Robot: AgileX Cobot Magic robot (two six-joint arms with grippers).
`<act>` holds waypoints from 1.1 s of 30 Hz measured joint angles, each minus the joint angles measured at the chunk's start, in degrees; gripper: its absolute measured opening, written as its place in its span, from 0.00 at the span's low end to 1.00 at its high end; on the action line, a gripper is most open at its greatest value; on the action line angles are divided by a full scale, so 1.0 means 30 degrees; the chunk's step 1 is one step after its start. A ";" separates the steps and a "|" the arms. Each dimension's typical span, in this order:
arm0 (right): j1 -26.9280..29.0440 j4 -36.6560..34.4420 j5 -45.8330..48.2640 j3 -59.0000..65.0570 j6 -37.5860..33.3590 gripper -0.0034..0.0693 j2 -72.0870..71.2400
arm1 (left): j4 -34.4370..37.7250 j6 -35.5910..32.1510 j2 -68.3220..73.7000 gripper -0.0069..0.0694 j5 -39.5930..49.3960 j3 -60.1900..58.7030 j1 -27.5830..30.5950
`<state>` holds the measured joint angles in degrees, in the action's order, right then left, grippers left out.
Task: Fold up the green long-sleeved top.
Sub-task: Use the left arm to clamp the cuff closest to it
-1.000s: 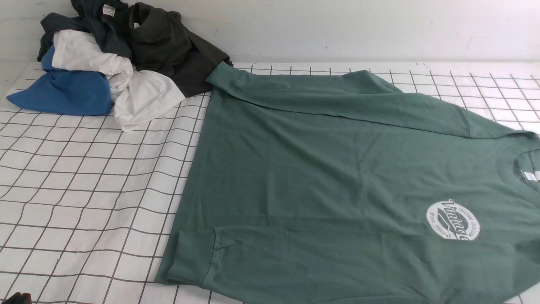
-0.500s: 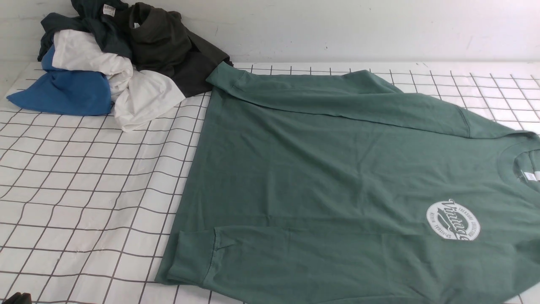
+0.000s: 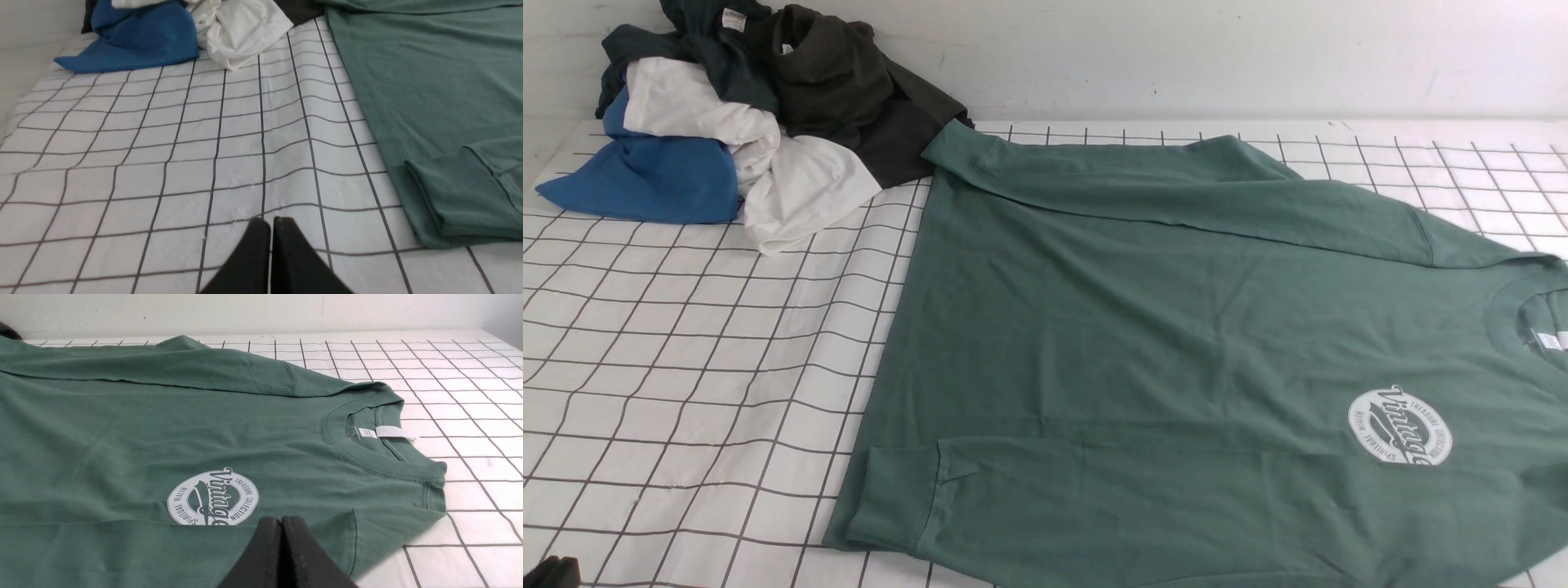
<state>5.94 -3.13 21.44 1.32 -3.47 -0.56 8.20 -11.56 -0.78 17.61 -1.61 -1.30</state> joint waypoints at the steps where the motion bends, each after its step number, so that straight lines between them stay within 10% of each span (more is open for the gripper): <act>1: 0.0000 0.0017 0.0000 0.0000 0.0000 0.03 0.0000 | 0.0000 -0.0023 0.0000 0.08 -0.0644 -0.0004 0.0000; 8: 0.0000 0.1044 -0.2034 0.0110 -0.0111 0.03 0.0000 | 0.1344 0.1408 0.0000 0.08 -0.7275 -0.0004 0.0000; 16: 0.0000 0.0743 -1.1949 0.0110 -0.0213 0.03 0.0000 | 0.1728 0.4333 0.0000 0.08 -1.1722 -0.0004 0.0000; 27: 0.0000 0.0238 -2.0778 -0.0015 0.6883 0.03 0.0000 | -0.0289 0.7722 0.1877 0.08 -1.1456 0.4120 0.0000; 33: 0.0000 0.2849 -1.4047 -0.5435 0.7251 0.03 0.1325 | -0.2921 0.5555 0.7602 0.08 -1.0413 0.9512 0.0000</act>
<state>5.94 5.42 -20.70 -14.99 18.28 3.42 -0.56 5.10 22.03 -13.63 26.92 -1.30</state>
